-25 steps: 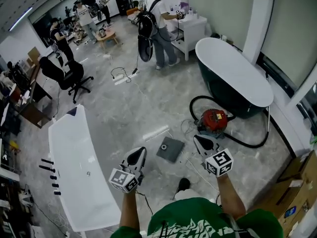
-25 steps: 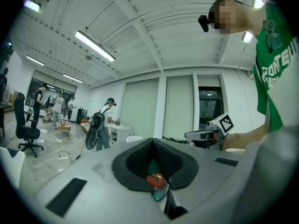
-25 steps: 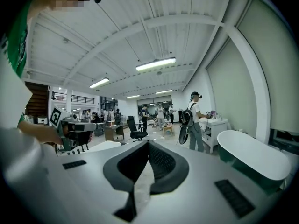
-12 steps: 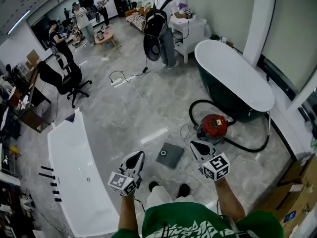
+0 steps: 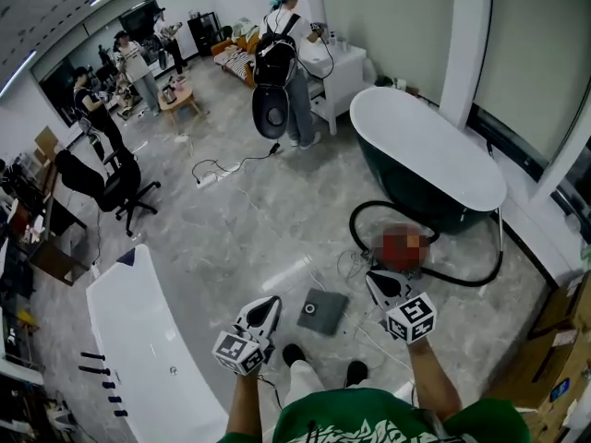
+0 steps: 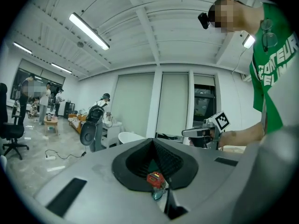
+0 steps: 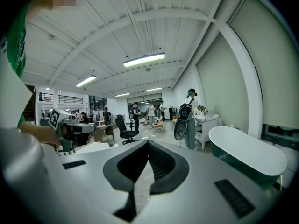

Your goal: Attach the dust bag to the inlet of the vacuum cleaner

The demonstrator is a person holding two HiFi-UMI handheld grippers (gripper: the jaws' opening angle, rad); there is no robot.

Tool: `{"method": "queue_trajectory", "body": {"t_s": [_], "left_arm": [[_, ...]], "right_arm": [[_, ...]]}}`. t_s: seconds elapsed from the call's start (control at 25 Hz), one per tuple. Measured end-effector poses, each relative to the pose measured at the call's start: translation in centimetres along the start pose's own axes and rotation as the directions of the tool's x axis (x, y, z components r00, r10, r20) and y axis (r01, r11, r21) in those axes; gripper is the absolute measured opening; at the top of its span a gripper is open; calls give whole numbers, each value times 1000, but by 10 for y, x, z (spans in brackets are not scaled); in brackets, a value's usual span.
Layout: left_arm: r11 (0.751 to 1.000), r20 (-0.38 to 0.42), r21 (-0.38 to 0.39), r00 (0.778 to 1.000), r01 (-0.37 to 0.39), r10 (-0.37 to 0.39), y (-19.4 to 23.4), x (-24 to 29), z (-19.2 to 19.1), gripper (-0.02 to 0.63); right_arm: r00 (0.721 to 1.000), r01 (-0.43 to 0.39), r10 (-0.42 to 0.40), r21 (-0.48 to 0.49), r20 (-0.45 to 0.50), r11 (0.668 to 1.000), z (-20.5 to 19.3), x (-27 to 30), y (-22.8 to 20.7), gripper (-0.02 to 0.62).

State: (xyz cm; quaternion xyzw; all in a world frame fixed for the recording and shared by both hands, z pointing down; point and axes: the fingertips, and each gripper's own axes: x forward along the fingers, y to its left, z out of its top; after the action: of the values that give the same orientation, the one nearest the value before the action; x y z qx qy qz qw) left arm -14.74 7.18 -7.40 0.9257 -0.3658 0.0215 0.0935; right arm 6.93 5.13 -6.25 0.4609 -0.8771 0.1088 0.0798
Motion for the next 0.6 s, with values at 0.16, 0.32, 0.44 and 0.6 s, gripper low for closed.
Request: {"method": "queue_trajectory", "body": {"t_s": [0.16, 0.32, 0.44, 0.6], "left_arm": [[998, 1, -28, 998, 57, -57, 32, 6, 0, 3], [994, -10, -20, 994, 106, -106, 70, 9, 1, 3], [990, -7, -24, 991, 136, -136, 98, 7, 1, 3], [984, 0, -30, 985, 174, -174, 129, 1, -5, 3]], "right_arm": [[997, 72, -72, 5, 7, 997, 12, 25, -7, 8], [994, 108, -108, -9, 2, 994, 23, 53, 0, 8], [993, 121, -122, -16, -3, 992, 27, 74, 14, 8], [989, 143, -144, -45, -12, 989, 26, 98, 33, 8]]}}
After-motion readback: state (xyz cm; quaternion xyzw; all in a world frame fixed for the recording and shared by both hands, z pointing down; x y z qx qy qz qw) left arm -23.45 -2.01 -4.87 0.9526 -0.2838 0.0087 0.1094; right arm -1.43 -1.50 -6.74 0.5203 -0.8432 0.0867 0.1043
